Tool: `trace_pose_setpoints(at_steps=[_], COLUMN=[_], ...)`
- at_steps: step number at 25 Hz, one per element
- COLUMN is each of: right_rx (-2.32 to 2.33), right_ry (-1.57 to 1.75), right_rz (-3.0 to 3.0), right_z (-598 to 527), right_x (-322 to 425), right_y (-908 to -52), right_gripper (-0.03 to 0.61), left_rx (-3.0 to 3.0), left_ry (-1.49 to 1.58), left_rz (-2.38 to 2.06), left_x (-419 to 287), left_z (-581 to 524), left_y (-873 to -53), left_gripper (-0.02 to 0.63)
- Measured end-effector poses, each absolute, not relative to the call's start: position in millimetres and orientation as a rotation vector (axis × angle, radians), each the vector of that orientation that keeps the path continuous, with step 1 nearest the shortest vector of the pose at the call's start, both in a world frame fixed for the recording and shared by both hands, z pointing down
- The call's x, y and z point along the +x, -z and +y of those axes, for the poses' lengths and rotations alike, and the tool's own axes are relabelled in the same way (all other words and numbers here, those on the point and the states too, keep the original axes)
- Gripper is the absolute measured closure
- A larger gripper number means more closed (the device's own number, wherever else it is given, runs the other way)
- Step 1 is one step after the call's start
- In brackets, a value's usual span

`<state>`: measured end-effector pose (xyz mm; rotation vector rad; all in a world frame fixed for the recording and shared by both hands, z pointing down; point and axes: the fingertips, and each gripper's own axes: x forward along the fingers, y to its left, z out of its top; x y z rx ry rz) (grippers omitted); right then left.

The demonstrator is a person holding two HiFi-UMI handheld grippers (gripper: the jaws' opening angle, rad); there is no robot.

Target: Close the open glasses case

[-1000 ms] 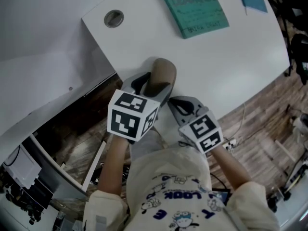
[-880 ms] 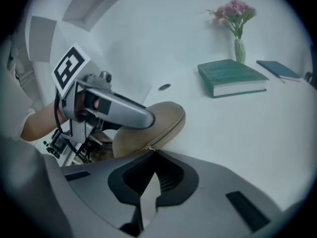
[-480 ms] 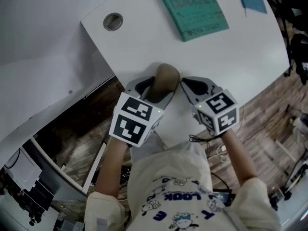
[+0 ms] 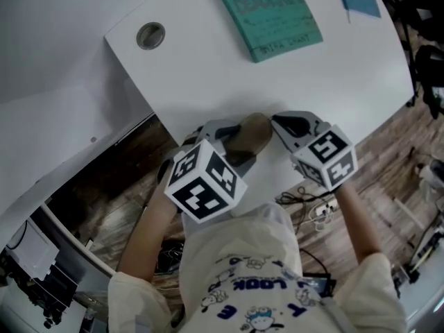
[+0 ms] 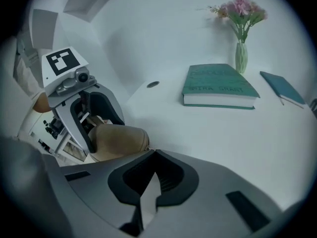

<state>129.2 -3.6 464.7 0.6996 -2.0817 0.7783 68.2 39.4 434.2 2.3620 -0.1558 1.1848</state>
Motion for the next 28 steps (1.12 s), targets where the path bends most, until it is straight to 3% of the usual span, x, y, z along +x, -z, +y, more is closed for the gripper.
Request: trace_pose_setpoints(at_steps=[11,25,28], right_rx=[0.428,0.293,0.431], right_ry=[-0.663,-0.450,-0.468], right_rz=[-2.125,-2.107,-2.109], right_z=[-6.8,-11.6,-12.1], right_x=[122.9,118.9,131.3], right_y=[-462.6,-467.8,-464.0], right_gripper=[0.578,0.575,0.525], left_rx=[2.363,2.384,2.369], left_ry=[-1.308,-1.163,-1.060], left_rz=[0.128,0.007,-0.086], left_x=[78.9,80.2,77.0], left_z=[50.6,49.2,45.2], left_y=[-435.1,-435.9,-435.9], left_gripper=[0.341,0.339,0.339])
